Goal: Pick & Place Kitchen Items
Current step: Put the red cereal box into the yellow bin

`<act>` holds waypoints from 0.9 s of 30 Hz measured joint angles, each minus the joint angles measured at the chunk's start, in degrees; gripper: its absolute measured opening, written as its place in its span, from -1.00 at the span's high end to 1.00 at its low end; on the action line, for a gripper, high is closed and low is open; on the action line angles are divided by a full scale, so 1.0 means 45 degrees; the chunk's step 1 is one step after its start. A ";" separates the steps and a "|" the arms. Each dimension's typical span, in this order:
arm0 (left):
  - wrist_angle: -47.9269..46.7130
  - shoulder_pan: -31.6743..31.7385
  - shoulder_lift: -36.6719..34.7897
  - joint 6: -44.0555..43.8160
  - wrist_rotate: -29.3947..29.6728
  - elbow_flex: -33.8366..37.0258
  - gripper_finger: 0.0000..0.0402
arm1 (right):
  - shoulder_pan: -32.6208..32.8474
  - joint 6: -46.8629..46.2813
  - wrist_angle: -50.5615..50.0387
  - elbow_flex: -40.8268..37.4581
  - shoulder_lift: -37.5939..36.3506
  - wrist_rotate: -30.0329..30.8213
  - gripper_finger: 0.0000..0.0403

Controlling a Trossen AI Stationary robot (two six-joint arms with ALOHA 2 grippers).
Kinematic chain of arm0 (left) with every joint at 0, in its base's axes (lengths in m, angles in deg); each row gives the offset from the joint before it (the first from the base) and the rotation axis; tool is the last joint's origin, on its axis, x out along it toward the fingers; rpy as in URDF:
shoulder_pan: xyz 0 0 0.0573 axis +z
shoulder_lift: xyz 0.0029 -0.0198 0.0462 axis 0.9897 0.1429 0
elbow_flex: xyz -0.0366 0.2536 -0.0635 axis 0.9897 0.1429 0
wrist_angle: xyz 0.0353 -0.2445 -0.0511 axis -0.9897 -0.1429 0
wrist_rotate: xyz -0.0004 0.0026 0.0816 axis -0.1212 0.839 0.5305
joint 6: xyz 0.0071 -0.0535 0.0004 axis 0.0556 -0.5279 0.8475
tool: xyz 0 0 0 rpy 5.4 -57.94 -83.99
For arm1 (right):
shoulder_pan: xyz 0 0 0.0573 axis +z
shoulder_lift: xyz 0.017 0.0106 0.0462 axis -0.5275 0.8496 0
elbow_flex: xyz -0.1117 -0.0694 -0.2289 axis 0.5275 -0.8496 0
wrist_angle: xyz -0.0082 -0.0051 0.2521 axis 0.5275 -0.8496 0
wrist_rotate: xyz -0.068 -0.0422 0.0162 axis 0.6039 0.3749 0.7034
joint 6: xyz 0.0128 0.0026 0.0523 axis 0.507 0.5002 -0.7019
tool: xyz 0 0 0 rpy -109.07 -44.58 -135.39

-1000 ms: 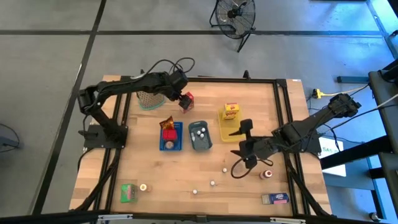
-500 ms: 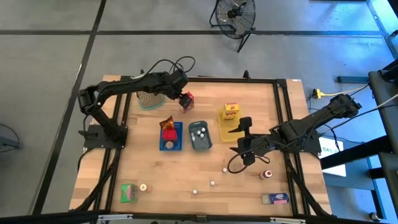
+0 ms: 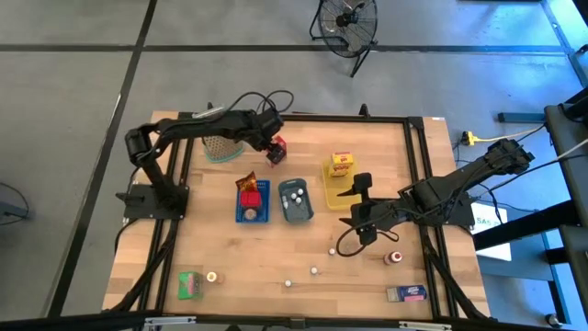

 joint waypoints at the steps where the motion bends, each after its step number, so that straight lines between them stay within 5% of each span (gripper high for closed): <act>1: 0.0027 0.0000 0.0076 0.0044 -0.0007 0.0000 -0.35 | 0.0000 0.0000 -0.0006 0.0000 0.0000 -0.0001 -0.65; 11: 0.0105 0.0015 0.0281 0.0225 -0.0403 0.0000 -0.20 | 0.0000 0.0000 -0.0009 0.0000 0.0000 -0.0014 -0.65; 21: 0.0100 0.0015 0.0281 0.0225 -0.0468 0.0000 0.11 | 0.0001 -0.0044 0.0162 0.0000 0.0048 -0.2693 -0.65; 27: 0.0028 0.0000 0.0215 0.0428 -0.0606 -0.0019 0.12 | -0.0010 -0.0002 0.0361 0.0000 0.0485 -0.2526 -0.65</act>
